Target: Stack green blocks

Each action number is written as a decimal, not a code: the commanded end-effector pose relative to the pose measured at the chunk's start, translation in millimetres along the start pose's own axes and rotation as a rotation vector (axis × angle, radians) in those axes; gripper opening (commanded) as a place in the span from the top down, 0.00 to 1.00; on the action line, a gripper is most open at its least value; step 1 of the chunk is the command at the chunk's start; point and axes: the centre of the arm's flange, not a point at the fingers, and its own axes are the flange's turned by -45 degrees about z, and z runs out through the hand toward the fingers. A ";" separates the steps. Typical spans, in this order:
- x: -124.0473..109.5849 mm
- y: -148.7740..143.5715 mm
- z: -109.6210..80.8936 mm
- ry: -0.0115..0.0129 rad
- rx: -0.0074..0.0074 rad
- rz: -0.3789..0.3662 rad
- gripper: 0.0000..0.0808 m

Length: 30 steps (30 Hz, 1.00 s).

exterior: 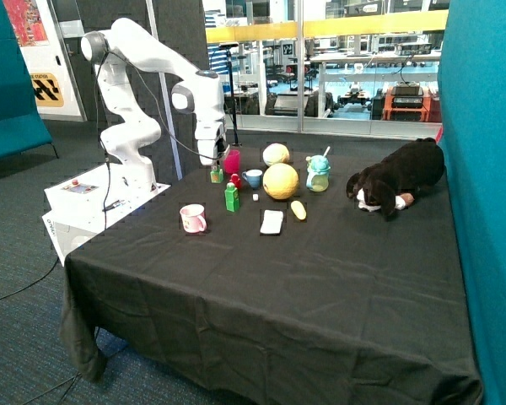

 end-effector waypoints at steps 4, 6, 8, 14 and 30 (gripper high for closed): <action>16.9 4.8 -8.2 -0.0040 0.0006 0.004 1.00; 17.4 5.1 -7.6 -0.0040 0.0006 0.001 1.00; 17.6 5.5 -6.9 -0.0040 0.0006 0.002 1.00; 18.2 8.3 -5.1 -0.0040 0.0006 0.005 1.00; 33.3 10.5 -13.3 -0.0040 0.0006 0.002 1.00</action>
